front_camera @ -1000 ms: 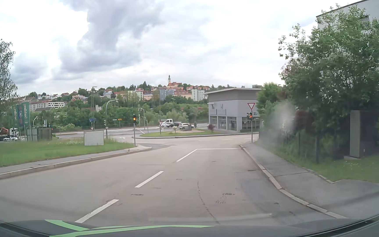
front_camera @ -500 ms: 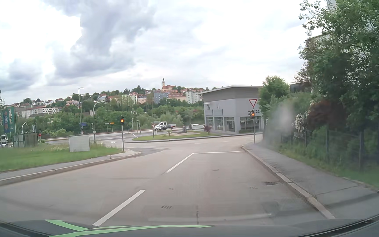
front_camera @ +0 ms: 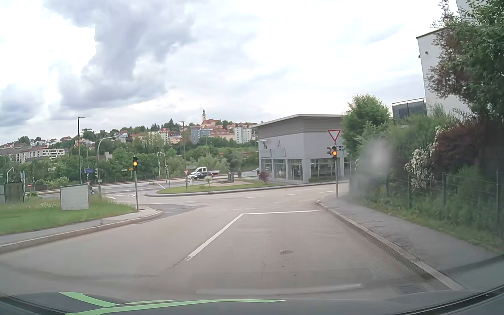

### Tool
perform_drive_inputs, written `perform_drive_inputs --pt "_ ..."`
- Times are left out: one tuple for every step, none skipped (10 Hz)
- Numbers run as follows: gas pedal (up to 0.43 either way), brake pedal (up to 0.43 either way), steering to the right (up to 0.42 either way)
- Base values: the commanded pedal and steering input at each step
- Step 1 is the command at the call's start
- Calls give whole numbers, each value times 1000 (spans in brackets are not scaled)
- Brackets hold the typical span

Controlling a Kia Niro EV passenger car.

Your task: Follow the waypoints while adhering to traffic rules and regulations

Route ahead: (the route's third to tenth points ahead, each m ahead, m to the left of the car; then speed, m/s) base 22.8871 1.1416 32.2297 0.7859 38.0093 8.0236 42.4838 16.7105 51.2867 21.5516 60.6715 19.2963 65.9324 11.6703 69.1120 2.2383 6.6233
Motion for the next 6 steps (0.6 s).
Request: perform_drive_inputs --pt "0 183 53" --pt "0 207 53" --pt "0 213 53" --pt "0 213 52" --pt "0 213 51" --pt "0 220 51"
